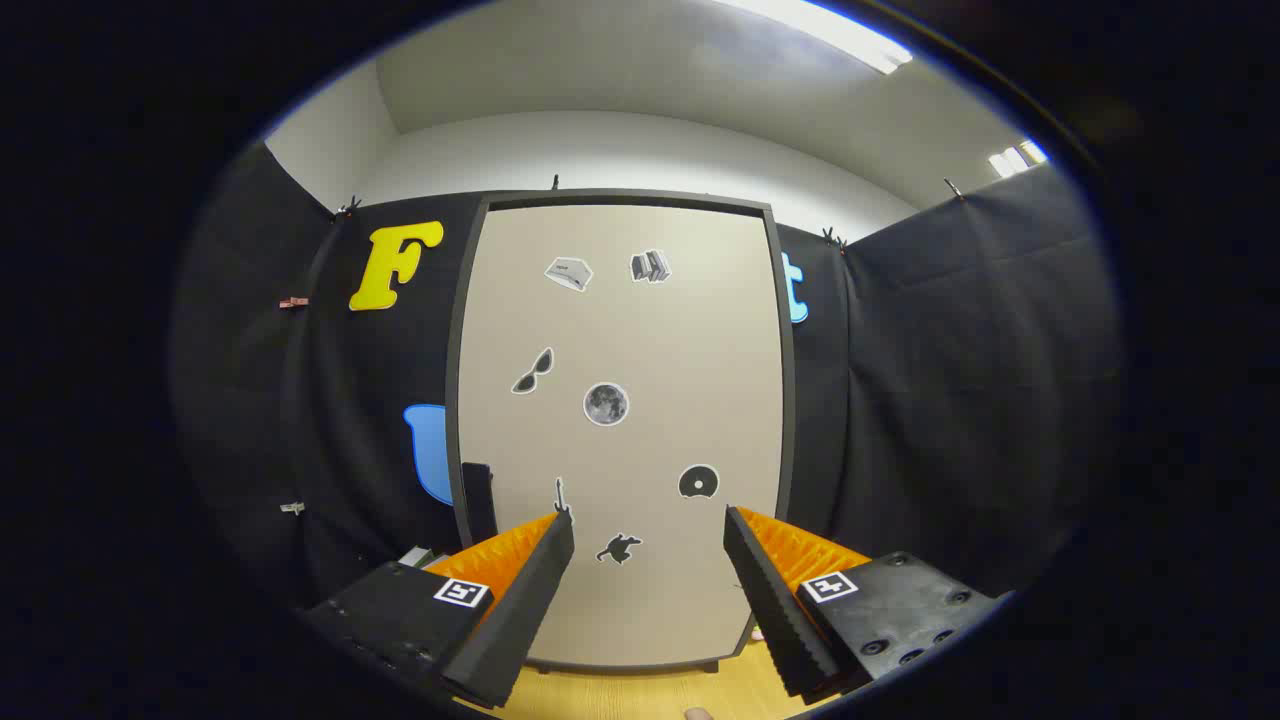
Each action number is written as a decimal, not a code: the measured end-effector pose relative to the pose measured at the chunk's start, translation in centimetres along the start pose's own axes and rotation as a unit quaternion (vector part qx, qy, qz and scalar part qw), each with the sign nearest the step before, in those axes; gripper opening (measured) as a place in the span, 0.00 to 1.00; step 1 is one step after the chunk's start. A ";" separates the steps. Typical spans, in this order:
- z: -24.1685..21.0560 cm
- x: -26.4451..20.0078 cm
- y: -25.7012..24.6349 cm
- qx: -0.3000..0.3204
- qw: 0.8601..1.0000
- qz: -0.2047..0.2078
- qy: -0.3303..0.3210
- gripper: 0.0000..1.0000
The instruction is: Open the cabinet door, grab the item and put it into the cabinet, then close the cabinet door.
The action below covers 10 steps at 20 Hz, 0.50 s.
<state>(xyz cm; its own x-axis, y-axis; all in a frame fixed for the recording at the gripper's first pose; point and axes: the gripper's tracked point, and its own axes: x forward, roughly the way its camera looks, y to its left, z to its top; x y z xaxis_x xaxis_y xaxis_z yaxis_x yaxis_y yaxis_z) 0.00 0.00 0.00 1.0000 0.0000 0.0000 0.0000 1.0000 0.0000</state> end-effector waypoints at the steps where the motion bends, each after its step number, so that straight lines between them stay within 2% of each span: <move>1: 0.0 0.0 0.0 0.001 1.000 0.001 0.002 0.97; 10: 0.2 0.0 0.0 0.009 1.000 0.001 0.001 0.97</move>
<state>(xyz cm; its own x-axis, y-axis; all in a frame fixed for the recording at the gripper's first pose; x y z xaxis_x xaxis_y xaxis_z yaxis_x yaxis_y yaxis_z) -0.03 -0.03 0.19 1.0000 0.0030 -0.0019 -0.0029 0.9998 0.0177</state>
